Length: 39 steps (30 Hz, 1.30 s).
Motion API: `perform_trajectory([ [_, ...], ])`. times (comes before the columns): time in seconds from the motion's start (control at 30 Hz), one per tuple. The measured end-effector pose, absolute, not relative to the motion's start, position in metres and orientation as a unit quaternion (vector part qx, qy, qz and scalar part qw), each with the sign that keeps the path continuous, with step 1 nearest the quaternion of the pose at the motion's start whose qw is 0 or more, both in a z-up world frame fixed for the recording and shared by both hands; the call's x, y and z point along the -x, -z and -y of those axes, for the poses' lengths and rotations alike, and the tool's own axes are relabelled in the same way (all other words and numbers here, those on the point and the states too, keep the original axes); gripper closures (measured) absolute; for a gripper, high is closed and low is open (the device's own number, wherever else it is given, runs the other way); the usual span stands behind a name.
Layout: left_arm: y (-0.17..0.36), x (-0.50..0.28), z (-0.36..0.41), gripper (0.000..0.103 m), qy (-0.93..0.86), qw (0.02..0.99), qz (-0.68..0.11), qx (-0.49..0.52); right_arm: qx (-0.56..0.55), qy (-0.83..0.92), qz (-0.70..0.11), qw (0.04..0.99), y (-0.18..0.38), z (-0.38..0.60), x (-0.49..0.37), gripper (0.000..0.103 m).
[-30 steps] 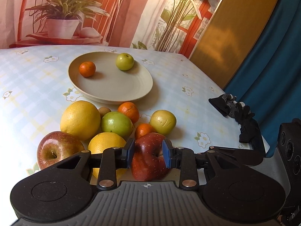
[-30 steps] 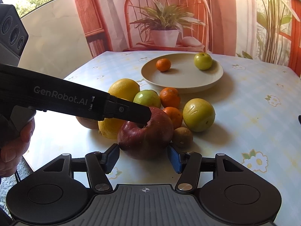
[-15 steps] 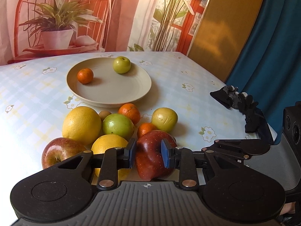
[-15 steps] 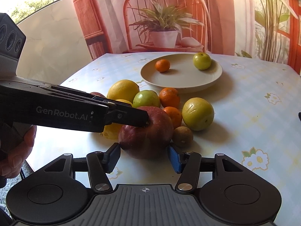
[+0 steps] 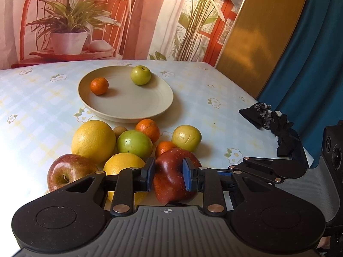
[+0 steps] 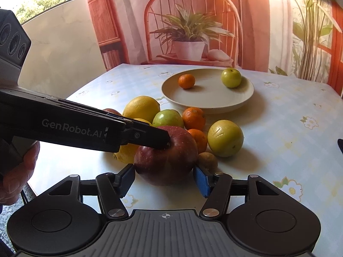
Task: Organize fruits
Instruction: 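Lift the red apple with the left tool and lower it onto the plate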
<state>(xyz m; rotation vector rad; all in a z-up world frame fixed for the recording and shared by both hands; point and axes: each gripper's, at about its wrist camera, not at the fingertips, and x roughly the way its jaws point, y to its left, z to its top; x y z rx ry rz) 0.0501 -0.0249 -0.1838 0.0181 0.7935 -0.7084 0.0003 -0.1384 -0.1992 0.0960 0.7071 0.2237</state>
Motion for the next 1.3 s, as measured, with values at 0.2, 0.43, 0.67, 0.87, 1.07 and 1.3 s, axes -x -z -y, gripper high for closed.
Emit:
perform_trajectory([
  [0.2,0.166,-0.052,0.027,0.074,0.338,0.870,-0.358,-0.011,-0.032,-0.116,-0.329,0.937,0.179,0.143,-0.007,0.047],
  [0.43,0.145,-0.069,0.028,0.074,0.332,0.882,-0.335,-0.011,-0.013,-0.132,-0.317,0.939,0.156,0.145,-0.037,0.047],
  [0.67,0.135,-0.094,0.029,0.074,0.321,0.887,-0.331,-0.009,-0.005,-0.151,-0.319,0.936,0.148,0.148,-0.073,0.047],
  [0.87,0.135,-0.125,0.026,0.074,0.313,0.885,-0.344,-0.002,0.001,-0.161,-0.329,0.931,0.152,0.149,-0.109,0.047],
  [1.07,0.144,-0.160,0.025,0.074,0.298,0.882,-0.364,0.005,0.005,-0.172,-0.350,0.921,0.165,0.148,-0.149,0.047],
  [1.3,0.163,-0.200,0.024,0.074,0.286,0.873,-0.396,0.001,-0.008,-0.182,-0.387,0.904,0.190,0.150,-0.193,0.047],
])
